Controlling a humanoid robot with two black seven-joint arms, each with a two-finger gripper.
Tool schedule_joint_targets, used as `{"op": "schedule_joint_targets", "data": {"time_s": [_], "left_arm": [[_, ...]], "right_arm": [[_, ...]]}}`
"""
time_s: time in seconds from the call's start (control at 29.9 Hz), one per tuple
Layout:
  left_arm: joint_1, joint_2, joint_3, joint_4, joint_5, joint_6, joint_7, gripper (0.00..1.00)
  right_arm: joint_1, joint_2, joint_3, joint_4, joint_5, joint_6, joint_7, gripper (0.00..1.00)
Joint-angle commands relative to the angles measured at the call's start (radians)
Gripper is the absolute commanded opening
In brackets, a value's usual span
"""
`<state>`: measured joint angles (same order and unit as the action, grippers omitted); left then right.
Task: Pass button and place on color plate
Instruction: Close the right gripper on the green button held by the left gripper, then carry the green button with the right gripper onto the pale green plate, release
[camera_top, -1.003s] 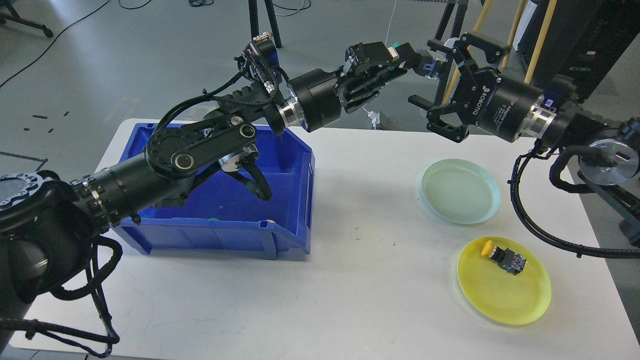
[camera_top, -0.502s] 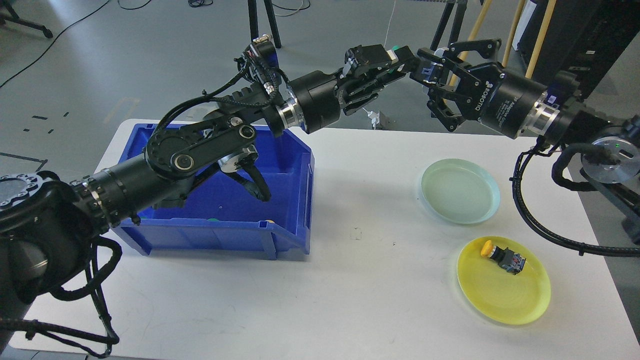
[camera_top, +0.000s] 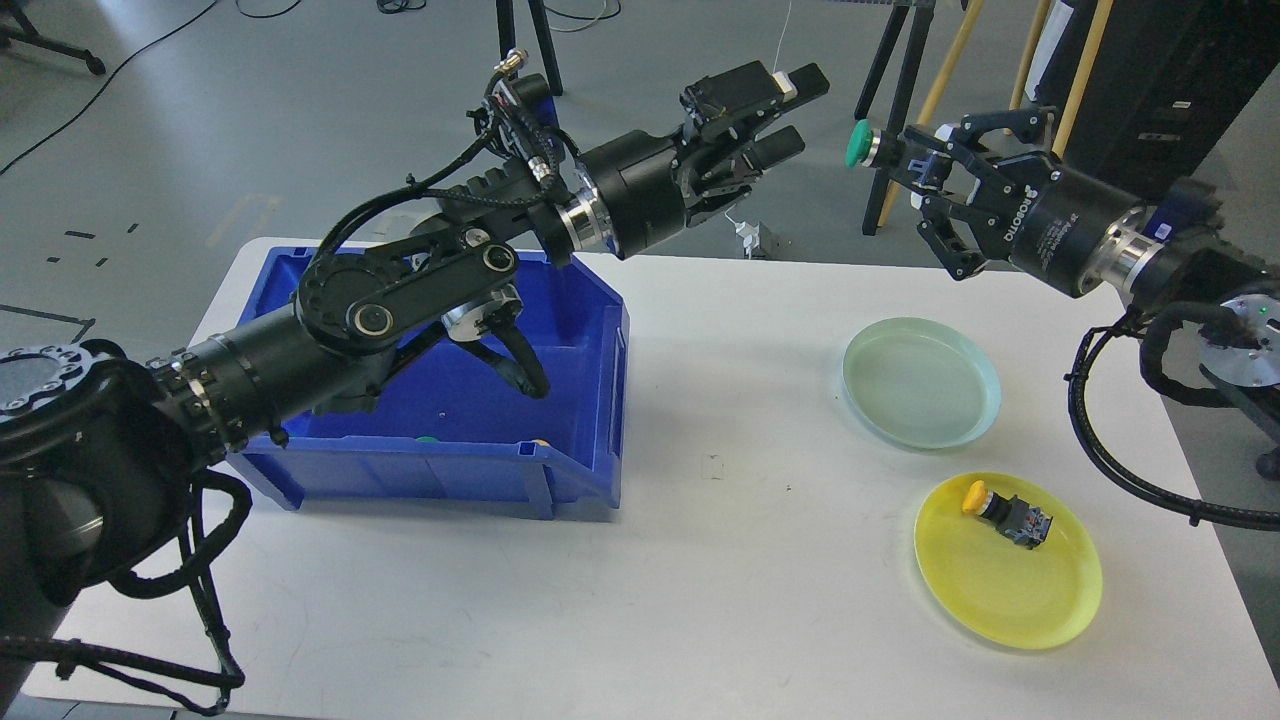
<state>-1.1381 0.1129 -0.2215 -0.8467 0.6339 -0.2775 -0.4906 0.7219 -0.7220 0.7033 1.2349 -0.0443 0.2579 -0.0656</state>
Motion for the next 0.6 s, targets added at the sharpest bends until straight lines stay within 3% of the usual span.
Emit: {"op": "schedule_joint_targets", "data": {"time_s": [0.0, 0.1, 0.2, 0.5, 0.57], "left_arm": [[0.001, -0.001, 0.002, 0.0, 0.001, 0.0, 0.002, 0.74], [0.001, -0.001, 0.002, 0.0, 0.001, 0.0, 0.002, 0.74], [0.001, -0.001, 0.002, 0.002, 0.001, 0.0, 0.002, 0.74], [0.001, -0.001, 0.002, 0.002, 0.001, 0.001, 0.002, 0.74], [0.001, -0.001, 0.002, 0.002, 0.001, 0.001, 0.002, 0.74]], "right_arm": [[-0.041, 0.009, -0.019, -0.11, -0.025, -0.115, 0.0, 0.0], [-0.059, 0.013, -0.074, -0.19, -0.1, -0.218, -0.006, 0.0], [-0.071, 0.026, -0.125, -0.224, -0.14, -0.25, -0.006, 0.0], [-0.075, 0.087, -0.243, -0.282, -0.143, -0.264, -0.014, 0.01], [-0.071, 0.099, -0.242, -0.282, -0.143, -0.264, -0.014, 0.15]]}}
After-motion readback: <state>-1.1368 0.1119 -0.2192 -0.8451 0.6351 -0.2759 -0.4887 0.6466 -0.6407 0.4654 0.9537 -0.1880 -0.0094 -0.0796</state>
